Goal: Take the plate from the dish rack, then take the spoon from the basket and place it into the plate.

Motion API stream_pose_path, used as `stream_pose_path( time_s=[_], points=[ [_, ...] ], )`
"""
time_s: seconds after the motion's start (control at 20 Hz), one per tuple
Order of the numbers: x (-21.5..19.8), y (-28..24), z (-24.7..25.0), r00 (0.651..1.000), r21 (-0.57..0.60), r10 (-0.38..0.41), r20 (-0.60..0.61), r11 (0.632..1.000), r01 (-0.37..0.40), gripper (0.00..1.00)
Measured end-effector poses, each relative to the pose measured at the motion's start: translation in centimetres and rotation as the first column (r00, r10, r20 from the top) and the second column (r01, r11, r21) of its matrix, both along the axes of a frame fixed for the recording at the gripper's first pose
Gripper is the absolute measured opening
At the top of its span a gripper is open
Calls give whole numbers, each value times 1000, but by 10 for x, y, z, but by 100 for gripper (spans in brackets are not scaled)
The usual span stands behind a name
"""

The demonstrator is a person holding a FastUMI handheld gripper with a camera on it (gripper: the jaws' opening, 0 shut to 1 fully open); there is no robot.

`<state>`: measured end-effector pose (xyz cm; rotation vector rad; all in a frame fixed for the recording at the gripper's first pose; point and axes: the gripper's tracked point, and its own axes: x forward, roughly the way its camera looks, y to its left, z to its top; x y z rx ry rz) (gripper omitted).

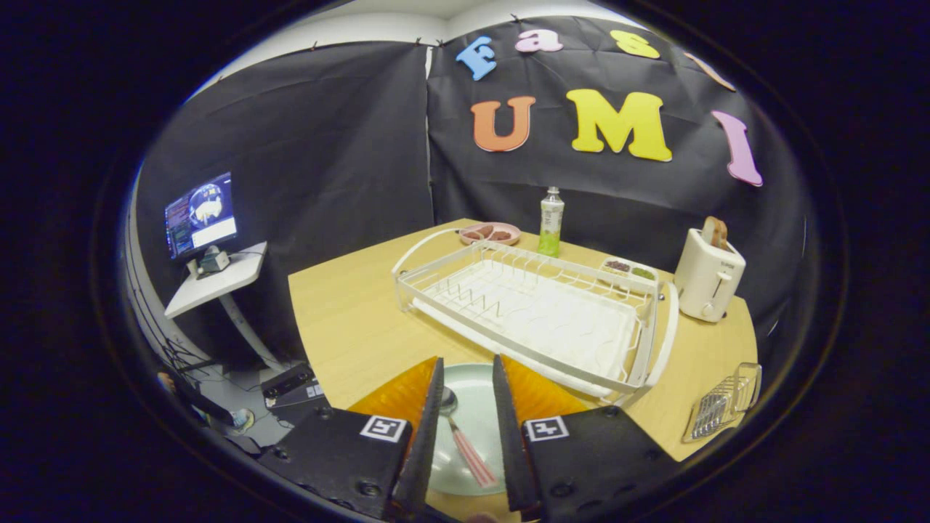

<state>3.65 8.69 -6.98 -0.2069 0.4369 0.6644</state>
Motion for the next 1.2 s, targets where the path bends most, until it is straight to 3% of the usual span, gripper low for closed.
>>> stream_pose_path(
  time_s=[0.1,0.25,0.35,0.5,0.7,0.9,1.2],
  points=[
    [1,-5,10,999,20,-26,35,999,25,55],
    [3,-17,29,990,62,-89,110,995,82,89],
    [4,-26,42,978,106,-149,146,985,134,100],
    [2,-49,61,935,184,-285,212,951,248,100],
    [-20,-81,78,837,284,-462,292,878,385,100],
    [-59,-95,82,758,311,-545,359,836,453,100],
    [-112,-108,70,704,360,-615,356,785,504,100]
  ],
)
